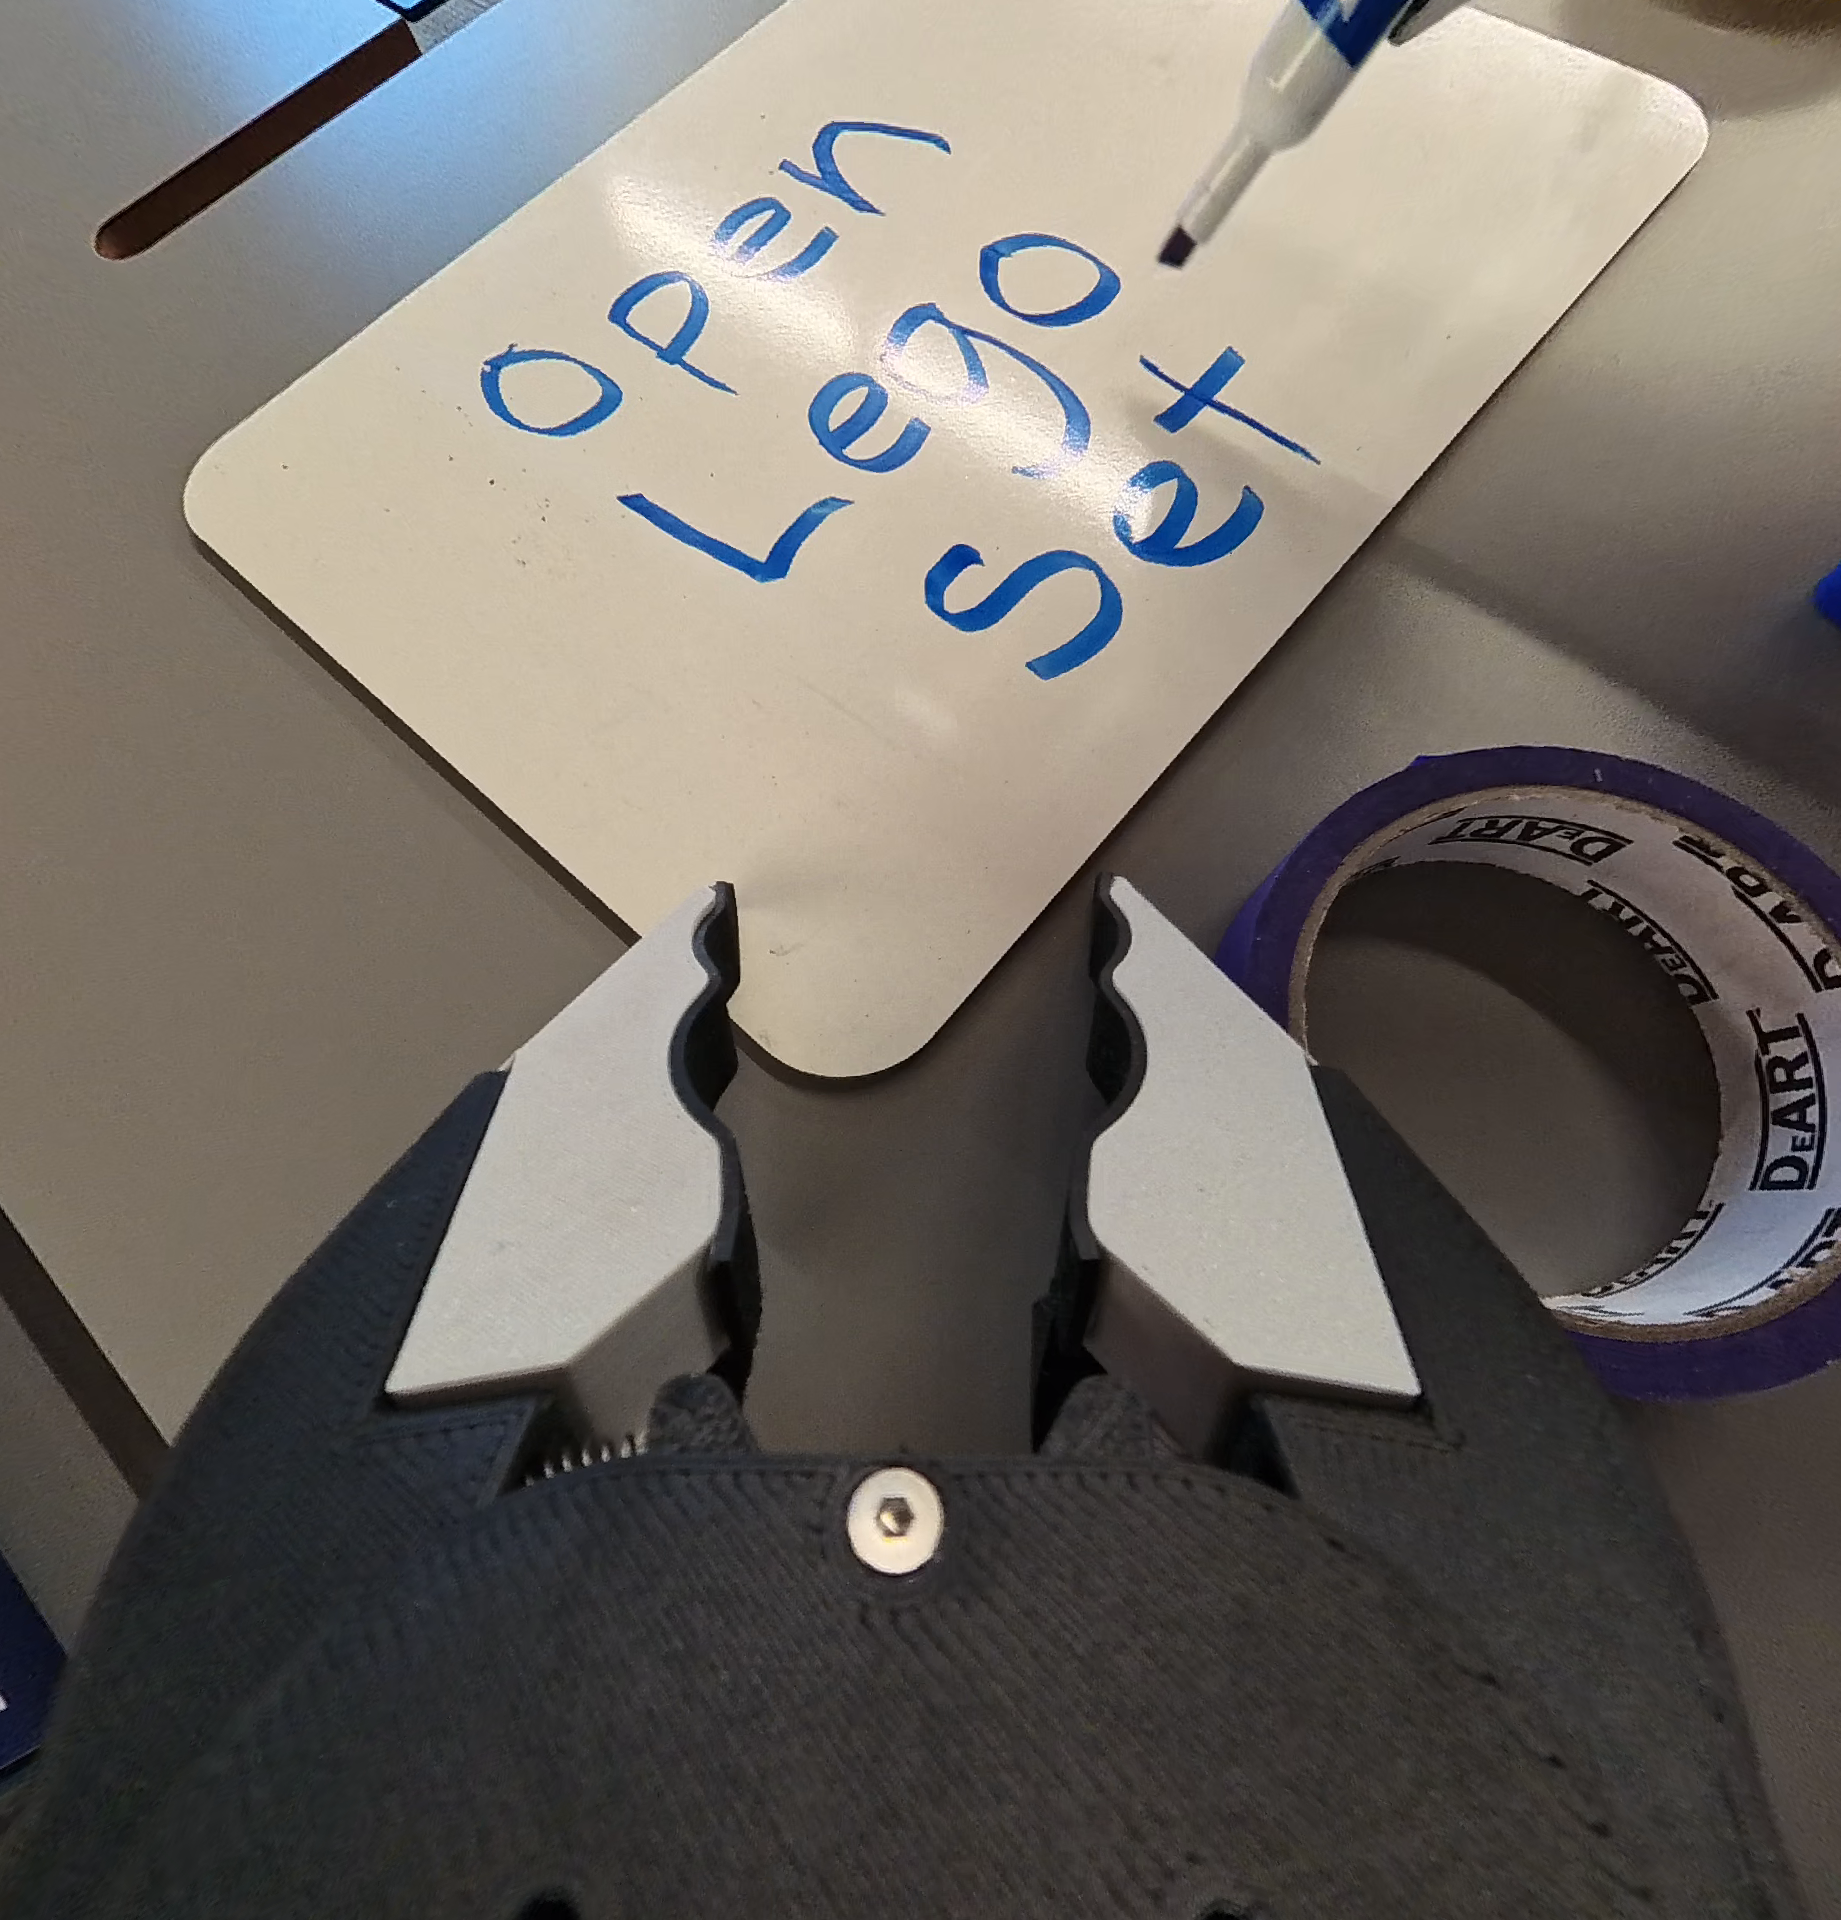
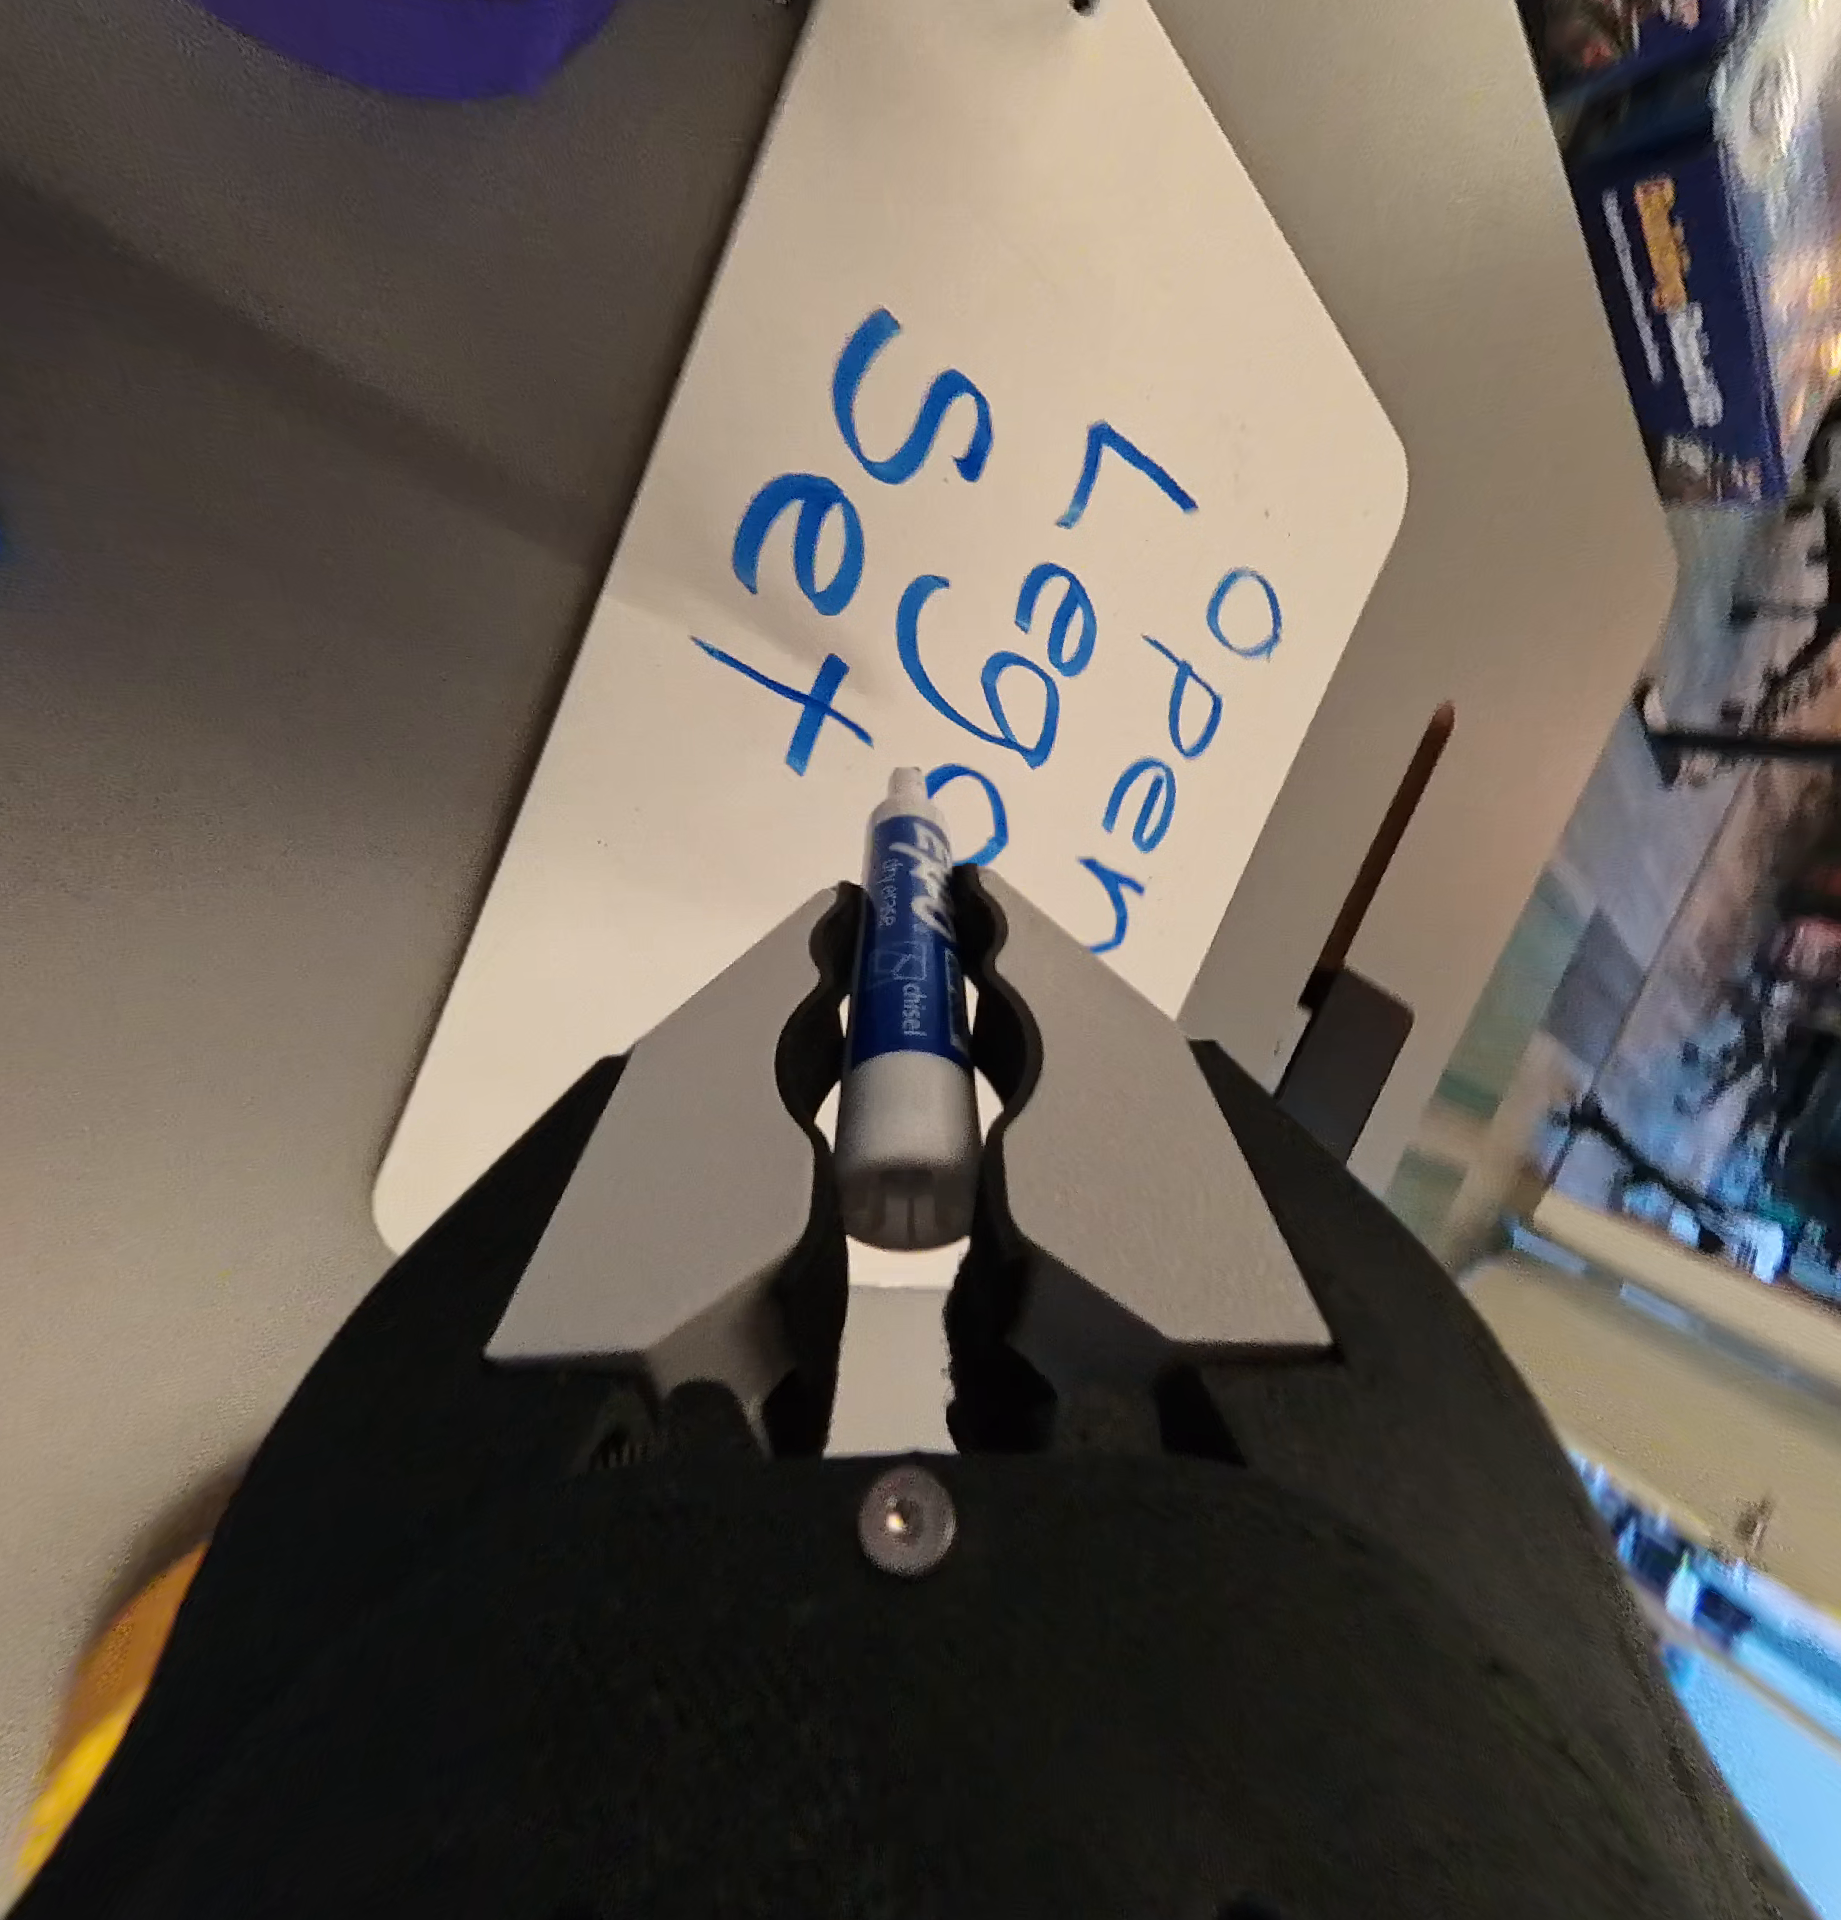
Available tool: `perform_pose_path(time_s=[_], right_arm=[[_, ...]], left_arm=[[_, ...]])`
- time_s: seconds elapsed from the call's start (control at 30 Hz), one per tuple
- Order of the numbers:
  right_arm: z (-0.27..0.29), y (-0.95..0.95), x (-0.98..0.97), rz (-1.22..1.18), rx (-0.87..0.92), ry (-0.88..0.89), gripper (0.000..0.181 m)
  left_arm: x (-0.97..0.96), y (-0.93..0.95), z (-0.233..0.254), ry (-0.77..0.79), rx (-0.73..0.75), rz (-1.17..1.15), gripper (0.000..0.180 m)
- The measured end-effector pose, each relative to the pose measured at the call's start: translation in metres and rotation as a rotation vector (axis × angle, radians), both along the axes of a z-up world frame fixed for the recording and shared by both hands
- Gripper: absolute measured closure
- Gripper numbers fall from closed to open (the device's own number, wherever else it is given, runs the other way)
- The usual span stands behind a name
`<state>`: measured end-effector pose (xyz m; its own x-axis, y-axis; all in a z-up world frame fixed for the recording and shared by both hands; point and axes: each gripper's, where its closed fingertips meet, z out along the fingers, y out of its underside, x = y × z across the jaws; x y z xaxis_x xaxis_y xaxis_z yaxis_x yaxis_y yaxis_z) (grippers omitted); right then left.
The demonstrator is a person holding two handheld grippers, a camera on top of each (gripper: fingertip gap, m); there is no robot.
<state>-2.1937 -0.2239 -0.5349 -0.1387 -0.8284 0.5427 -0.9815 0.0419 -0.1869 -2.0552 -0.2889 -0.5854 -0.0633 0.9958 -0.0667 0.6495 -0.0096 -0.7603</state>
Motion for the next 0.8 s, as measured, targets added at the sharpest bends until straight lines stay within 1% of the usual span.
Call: perform_pose_path(time_s=[0.13, 0.27, 0.43, 0.5, 0.8], right_arm=[[-0.005, 0.002, 0.001, 0.205, 0.055, 0.005, 0.163], [-0.003, -0.006, 0.001, 0.361, 0.05, 0.058, 0.163], [-0.003, -0.011, 0.0, 0.451, 0.053, 0.057, 0.163], [-0.006, -0.009, 0.0, 0.486, 0.052, 0.087, 0.163], [-0.005, -0.006, -0.001, 0.524, 0.051, 0.117, 0.163]], left_arm=[[0.0, 0.0, 0.0, 0.0, 0.0, 0.001, 0.113], [0.0, 0.001, 0.0, 0.0, 0.0, 0.002, 0.113], [0.001, 0.001, 0.0, 0.0, 0.005, 0.0, 0.113], [0.001, 0.001, 0.0, 0.0, 0.006, -0.001, 0.113], [0.001, 0.002, 0.0, 0.001, 0.005, -0.008, 0.113]])
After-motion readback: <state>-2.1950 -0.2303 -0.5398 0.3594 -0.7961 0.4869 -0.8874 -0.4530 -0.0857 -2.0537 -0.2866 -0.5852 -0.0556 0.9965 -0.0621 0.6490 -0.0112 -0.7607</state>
